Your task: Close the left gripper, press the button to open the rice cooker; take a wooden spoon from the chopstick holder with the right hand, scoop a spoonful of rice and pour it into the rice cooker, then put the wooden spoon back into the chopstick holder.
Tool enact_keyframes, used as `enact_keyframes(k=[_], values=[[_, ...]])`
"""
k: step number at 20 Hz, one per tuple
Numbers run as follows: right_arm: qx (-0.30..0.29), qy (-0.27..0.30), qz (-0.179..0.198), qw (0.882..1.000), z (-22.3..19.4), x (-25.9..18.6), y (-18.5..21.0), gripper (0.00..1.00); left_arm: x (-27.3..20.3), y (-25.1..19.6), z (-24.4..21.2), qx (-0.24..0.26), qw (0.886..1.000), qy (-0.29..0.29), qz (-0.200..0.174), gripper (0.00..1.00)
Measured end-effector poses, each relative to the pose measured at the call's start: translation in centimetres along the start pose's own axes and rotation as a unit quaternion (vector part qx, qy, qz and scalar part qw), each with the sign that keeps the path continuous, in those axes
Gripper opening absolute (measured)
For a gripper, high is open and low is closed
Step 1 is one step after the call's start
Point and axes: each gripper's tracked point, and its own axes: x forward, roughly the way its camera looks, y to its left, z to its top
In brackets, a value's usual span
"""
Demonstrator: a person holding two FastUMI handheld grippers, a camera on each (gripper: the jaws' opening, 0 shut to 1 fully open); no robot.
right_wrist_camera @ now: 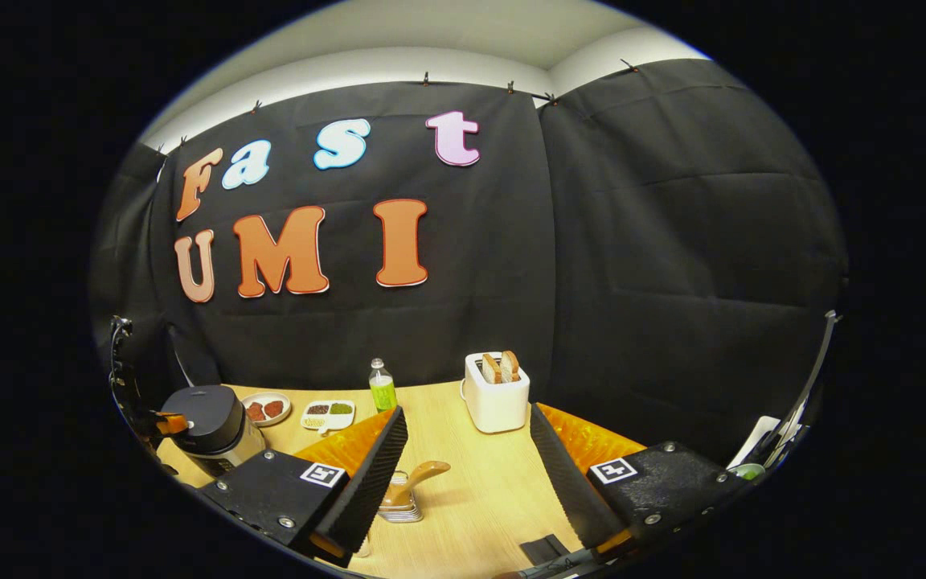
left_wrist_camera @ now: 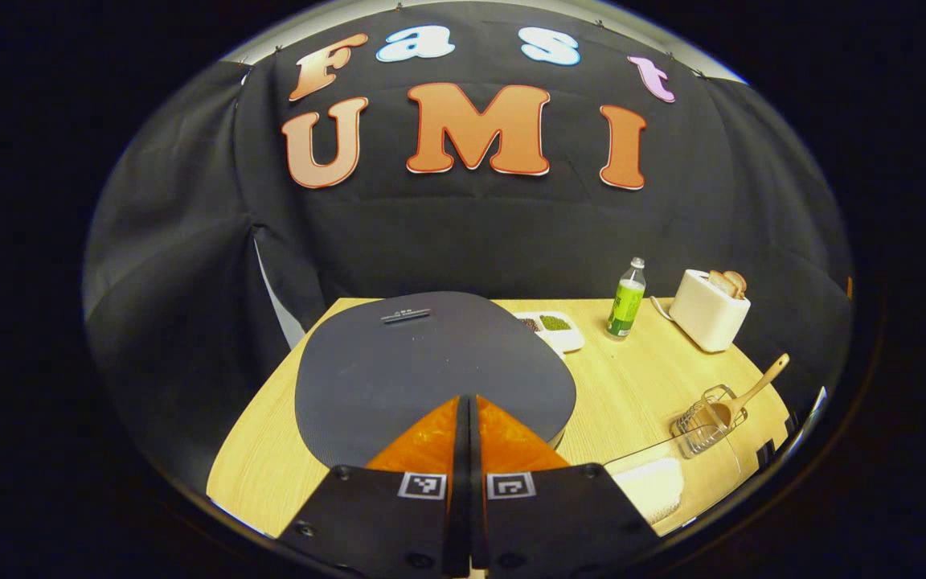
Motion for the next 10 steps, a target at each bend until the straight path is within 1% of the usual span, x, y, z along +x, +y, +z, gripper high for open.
enact_keyframes(k=[1,2,3,4,5,6,9,10], values=[[0.005,0.001,0.002,1.000,-0.2,-0.1,0.0,0.95,-0.5,0.3,1.5,-0.007,1.000,-0.016,0.000,0.05],[0.011,0.003,0.004,1.000,-0.5,0.0,0.0,0.95,-1.2,0.7,3.4,-0.013,0.999,-0.033,0.004,0.02],[0.017,0.006,0.006,1.000,-0.7,0.0,0.0,0.95,-1.9,1.2,5.7,-0.019,0.998,-0.053,0.009,0.02],[0.024,0.009,0.008,1.000,-1.0,0.1,0.1,0.95,-2.8,1.8,7.9,-0.020,0.997,-0.078,0.019,0.05],[0.031,0.011,0.011,0.999,-1.2,0.2,0.1,0.95,-4.0,2.3,9.7,-0.018,0.994,-0.103,0.025,0.02],[0.037,0.015,0.013,0.999,-1.6,0.3,0.3,0.95,-5.1,2.5,11.5,-0.019,0.991,-0.127,0.027,0.05],[0.059,0.023,0.017,0.998,-2.5,1.1,0.5,0.95,-7.4,2.4,13.4,-0.034,0.988,-0.149,0.017,0.05],[0.068,0.028,0.020,0.997,-3.0,1.3,0.6,0.95,-8.2,2.4,13.7,-0.036,0.987,-0.154,0.015,0.02]])
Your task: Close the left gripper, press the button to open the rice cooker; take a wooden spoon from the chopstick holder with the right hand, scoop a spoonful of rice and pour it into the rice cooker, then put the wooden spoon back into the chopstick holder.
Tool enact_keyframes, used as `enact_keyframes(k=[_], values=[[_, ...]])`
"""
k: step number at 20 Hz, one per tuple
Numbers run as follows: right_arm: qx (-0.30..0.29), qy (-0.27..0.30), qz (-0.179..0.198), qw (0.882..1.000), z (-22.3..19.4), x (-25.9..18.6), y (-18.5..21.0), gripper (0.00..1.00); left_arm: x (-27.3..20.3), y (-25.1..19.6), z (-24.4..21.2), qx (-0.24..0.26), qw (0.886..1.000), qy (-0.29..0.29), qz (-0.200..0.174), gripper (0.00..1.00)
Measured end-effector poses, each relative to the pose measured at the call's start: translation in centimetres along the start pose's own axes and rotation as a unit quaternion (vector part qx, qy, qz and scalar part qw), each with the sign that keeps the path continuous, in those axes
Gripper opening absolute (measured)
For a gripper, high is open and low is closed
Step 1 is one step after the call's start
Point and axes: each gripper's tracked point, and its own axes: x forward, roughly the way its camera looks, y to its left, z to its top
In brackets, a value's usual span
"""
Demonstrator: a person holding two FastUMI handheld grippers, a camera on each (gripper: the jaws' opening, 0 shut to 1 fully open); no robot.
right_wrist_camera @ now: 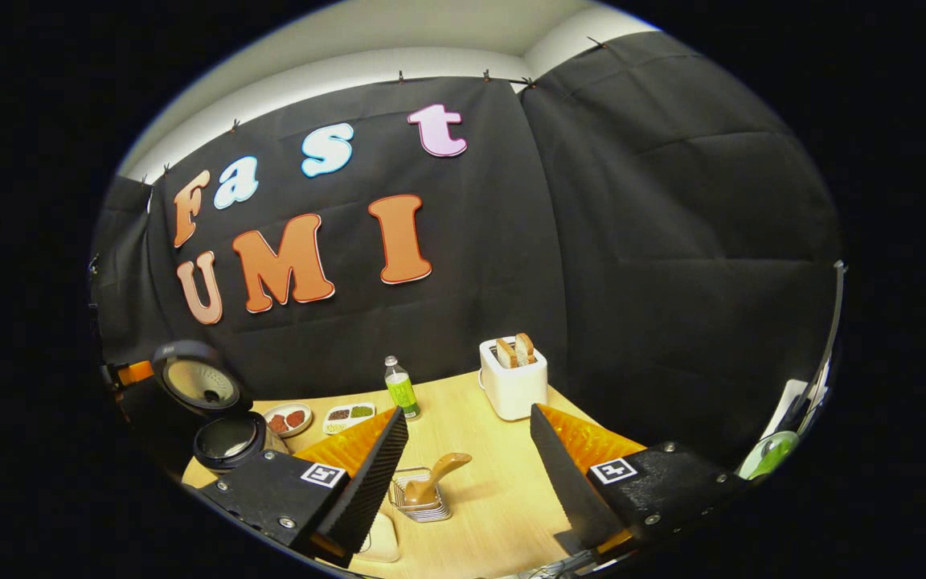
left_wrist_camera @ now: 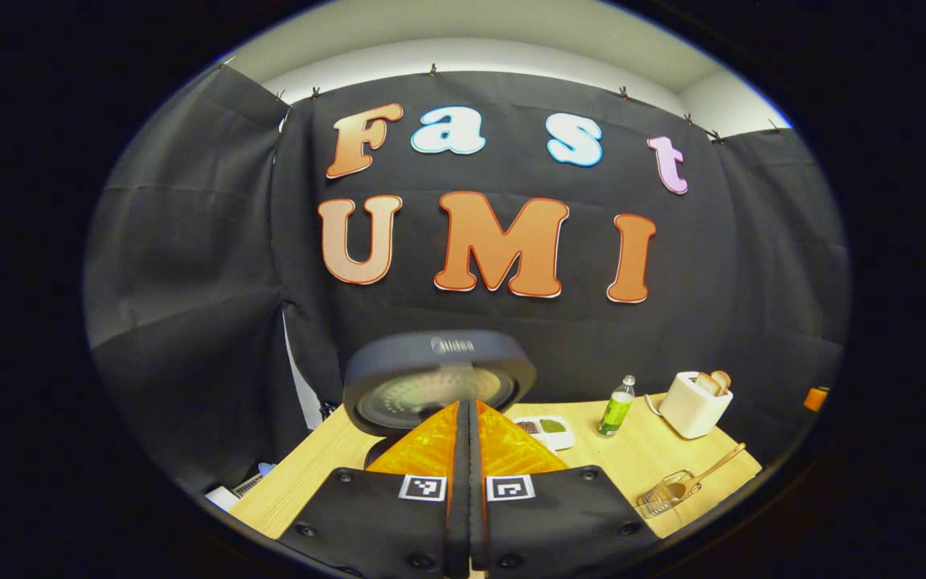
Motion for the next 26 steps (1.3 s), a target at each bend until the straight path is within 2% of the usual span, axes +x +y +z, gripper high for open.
enact_keyframes(k=[1,2,6,7,8,9,11,13,15,18,22,24,26], values=[[0.010,0.005,0.004,1.000,-0.5,0.4,0.2,0.95,-0.7,0.0,0.6,-0.004,1.000,-0.004,-0.001,0.05],[0.018,0.011,0.009,1.000,-1.0,0.9,0.4,0.94,-1.2,0.1,1.0,-0.006,1.000,-0.005,-0.001,0.02],[0.056,0.028,0.025,0.998,-3.0,3.5,1.1,0.94,-2.2,1.5,1.4,-0.002,1.000,-0.001,0.019,0.06],[0.069,0.036,0.027,0.997,-3.8,4.3,1.1,0.95,-2.5,1.4,1.2,-0.006,1.000,0.002,0.014,0.06],[0.084,0.045,0.032,0.995,-4.6,5.0,1.5,0.95,-2.4,1.7,1.4,-0.010,1.000,0.002,0.018,0.19],[0.098,0.053,0.035,0.993,-5.3,5.7,1.7,0.95,-2.6,2.2,1.5,-0.010,1.000,0.002,0.025,0.26],[0.119,0.065,0.037,0.990,-6.8,7.2,1.9,0.95,-3.2,3.1,2.2,0.007,0.999,-0.009,0.043,0.40],[0.128,0.075,0.037,0.988,-8.3,8.6,2.0,0.95,-3.6,3.5,2.6,0.002,0.999,-0.015,0.050,0.51],[0.142,0.082,0.044,0.985,-9.4,9.5,2.5,0.95,-3.7,4.1,2.8,-0.011,0.998,-0.013,0.060,0.51],[0.158,0.103,0.035,0.981,-11.9,11.0,2.4,0.95,-4.0,3.9,3.1,-0.019,0.998,-0.018,0.060,0.58],[0.200,0.119,0.034,0.972,-14.1,12.0,2.9,0.93,-4.3,4.6,3.9,0.000,0.997,-0.031,0.072,1.00],[0.220,0.124,0.037,0.967,-14.7,12.3,3.2,0.88,-4.4,4.7,3.9,0.005,0.997,-0.030,0.072,0.98],[0.238,0.130,0.043,0.961,-15.1,12.3,3.7,0.77,-4.5,5.1,4.0,0.010,0.997,-0.030,0.074,0.99]])
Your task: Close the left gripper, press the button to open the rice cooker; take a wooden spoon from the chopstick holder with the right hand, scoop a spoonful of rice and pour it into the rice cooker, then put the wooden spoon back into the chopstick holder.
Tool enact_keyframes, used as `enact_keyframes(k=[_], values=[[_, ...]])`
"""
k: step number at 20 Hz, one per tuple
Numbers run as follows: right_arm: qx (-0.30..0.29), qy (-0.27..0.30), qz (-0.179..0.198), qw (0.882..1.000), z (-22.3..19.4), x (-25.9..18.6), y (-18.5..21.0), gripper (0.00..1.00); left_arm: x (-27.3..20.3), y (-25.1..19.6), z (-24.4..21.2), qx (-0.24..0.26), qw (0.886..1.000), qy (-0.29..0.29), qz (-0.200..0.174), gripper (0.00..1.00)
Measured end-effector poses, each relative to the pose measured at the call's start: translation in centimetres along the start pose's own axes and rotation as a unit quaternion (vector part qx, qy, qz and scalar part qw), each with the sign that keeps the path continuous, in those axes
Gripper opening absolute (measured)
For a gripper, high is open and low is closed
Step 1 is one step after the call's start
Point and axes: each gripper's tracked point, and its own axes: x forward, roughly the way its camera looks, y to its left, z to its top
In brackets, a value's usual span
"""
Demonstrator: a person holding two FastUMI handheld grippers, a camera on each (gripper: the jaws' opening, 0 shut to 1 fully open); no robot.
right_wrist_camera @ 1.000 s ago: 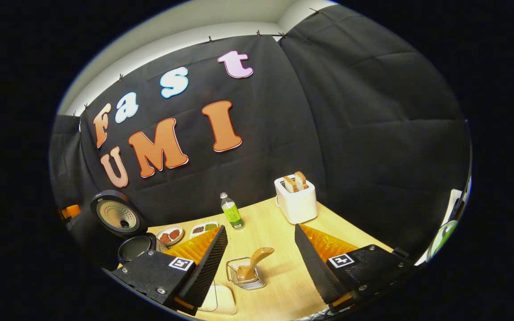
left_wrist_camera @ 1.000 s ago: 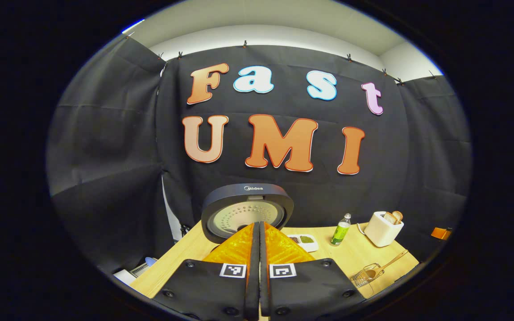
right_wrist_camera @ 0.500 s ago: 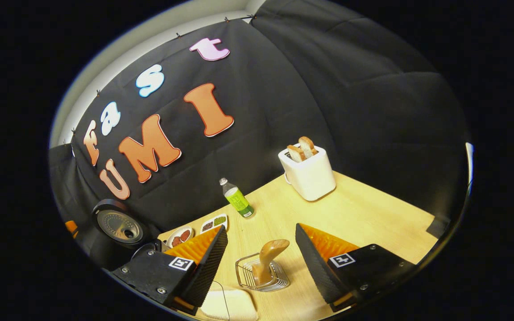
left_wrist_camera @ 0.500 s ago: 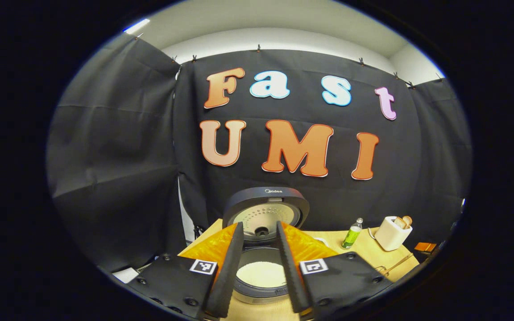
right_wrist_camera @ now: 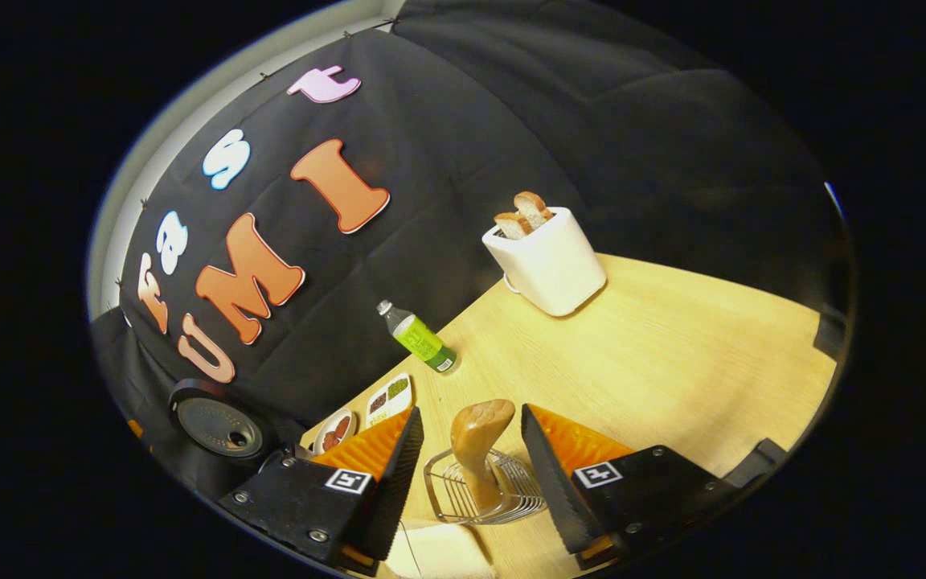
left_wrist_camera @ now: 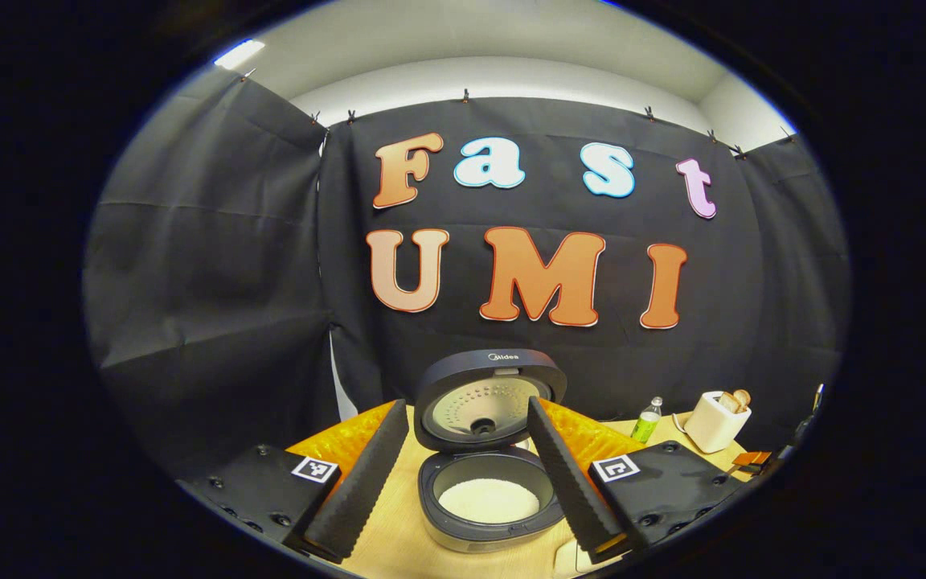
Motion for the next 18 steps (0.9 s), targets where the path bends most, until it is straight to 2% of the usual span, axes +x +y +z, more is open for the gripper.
enact_keyframes(k=[1,2,4,6,7,13,18], values=[[0.006,-0.002,0.003,1.000,0.2,0.1,0.0,0.69,0.0,0.2,0.0,0.002,1.000,0.000,0.002,1.00],[0.009,-0.003,0.003,1.000,0.2,0.2,0.0,0.66,0.0,0.4,-0.1,0.002,1.000,0.000,0.002,1.00],[0.012,-0.001,0.001,1.000,0.2,0.3,0.0,0.52,0.1,0.9,-0.3,0.002,1.000,0.005,0.002,0.99],[0.028,-0.003,0.009,1.000,0.4,0.5,0.5,0.33,-0.1,1.5,-0.6,0.003,1.000,0.008,0.006,0.98],[0.032,-0.002,0.015,0.999,0.4,-0.1,1.0,0.29,-0.1,1.7,-0.7,0.002,1.000,0.009,0.007,0.98],[-0.034,-0.014,0.026,0.999,1.1,-0.6,3.5,0.14,-1.4,2.9,-0.9,-0.011,1.000,0.012,0.011,1.00],[-0.078,-0.045,0.025,0.996,4.2,-2.7,6.6,0.13,-2.3,3.1,0.3,0.005,1.000,-0.002,0.006,0.98]])
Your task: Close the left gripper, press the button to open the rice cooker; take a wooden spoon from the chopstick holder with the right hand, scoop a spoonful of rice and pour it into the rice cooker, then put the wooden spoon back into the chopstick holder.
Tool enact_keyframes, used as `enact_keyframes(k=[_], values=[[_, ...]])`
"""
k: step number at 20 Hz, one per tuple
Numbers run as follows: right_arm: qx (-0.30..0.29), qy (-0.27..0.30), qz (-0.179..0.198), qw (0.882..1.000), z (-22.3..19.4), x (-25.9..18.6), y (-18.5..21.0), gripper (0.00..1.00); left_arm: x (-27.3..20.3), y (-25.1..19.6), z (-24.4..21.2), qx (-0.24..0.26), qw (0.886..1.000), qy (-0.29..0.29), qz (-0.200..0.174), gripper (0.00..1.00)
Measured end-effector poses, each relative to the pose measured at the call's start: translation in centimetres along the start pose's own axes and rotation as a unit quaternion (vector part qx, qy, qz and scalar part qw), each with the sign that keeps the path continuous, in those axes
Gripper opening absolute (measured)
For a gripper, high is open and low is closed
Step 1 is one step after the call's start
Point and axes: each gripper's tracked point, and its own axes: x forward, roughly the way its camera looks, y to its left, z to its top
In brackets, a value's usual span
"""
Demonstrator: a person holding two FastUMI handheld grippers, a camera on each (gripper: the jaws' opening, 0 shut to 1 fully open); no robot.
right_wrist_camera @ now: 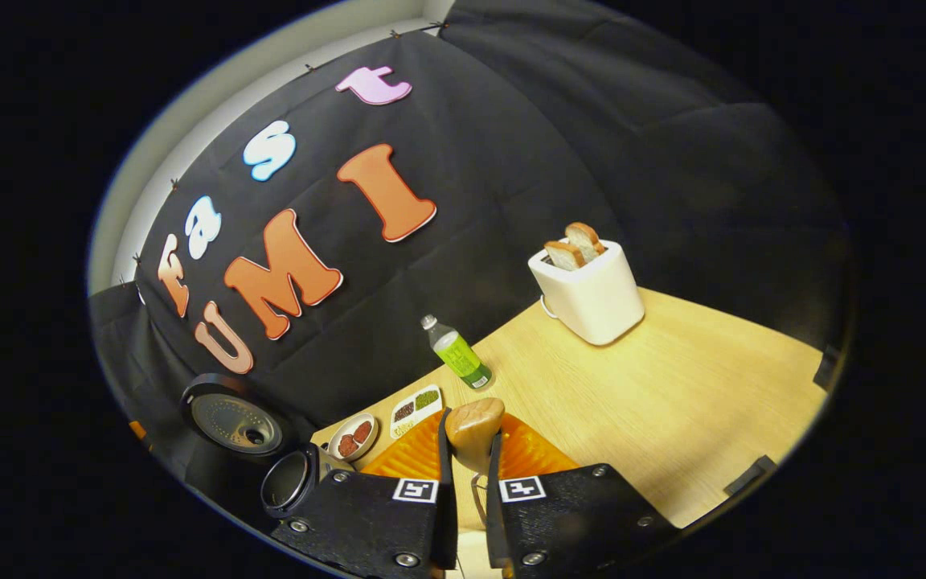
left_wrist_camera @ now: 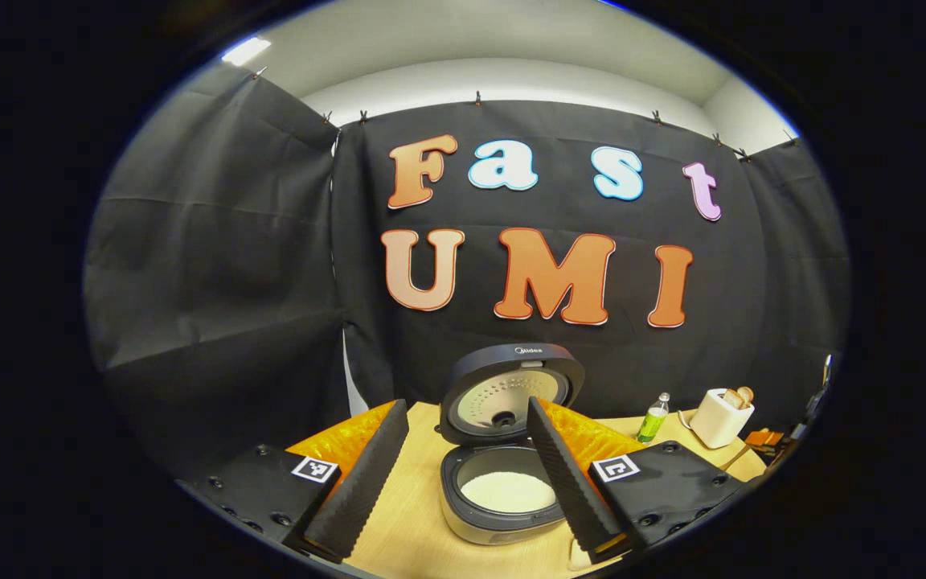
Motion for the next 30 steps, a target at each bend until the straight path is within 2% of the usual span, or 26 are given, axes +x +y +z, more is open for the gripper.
enact_keyframes(k=[3,5,11,17,21,23,27,30], values=[[-0.008,-0.026,-0.006,1.000,2.3,-1.9,1.6,0.13,-0.1,-0.1,0.9,0.022,1.000,-0.013,-0.010,0.98],[-0.009,-0.033,-0.007,0.999,3.1,-3.3,3.1,0.13,0.1,-0.1,1.3,0.019,0.999,-0.019,-0.017,0.98],[-0.037,-0.047,-0.001,0.998,1.8,-7.8,8.5,0.13,1.6,0.7,1.6,-0.005,0.999,-0.013,-0.043,0.97],[-0.118,-0.038,-0.020,0.992,-4.1,-8.5,11.7,0.13,2.1,1.1,1.4,-0.009,0.997,-0.002,-0.078,0.97],[-0.130,-0.008,-0.038,0.991,-9.2,-6.7,11.7,0.13,2.1,2.0,1.6,0.000,0.996,-0.004,-0.085,0.97],[-0.158,-0.001,-0.051,0.986,-10.9,-5.9,11.5,0.14,2.0,2.5,1.4,0.002,0.996,0.001,-0.085,0.97],[-0.218,0.006,-0.073,0.973,-13.3,-5.2,10.7,0.13,2.0,3.2,0.6,0.010,0.996,0.014,-0.085,0.97],[-0.222,0.022,-0.081,0.971,-15.0,-4.5,10.1,0.13,2.2,3.3,-0.1,0.003,0.996,0.022,-0.084,0.97]])
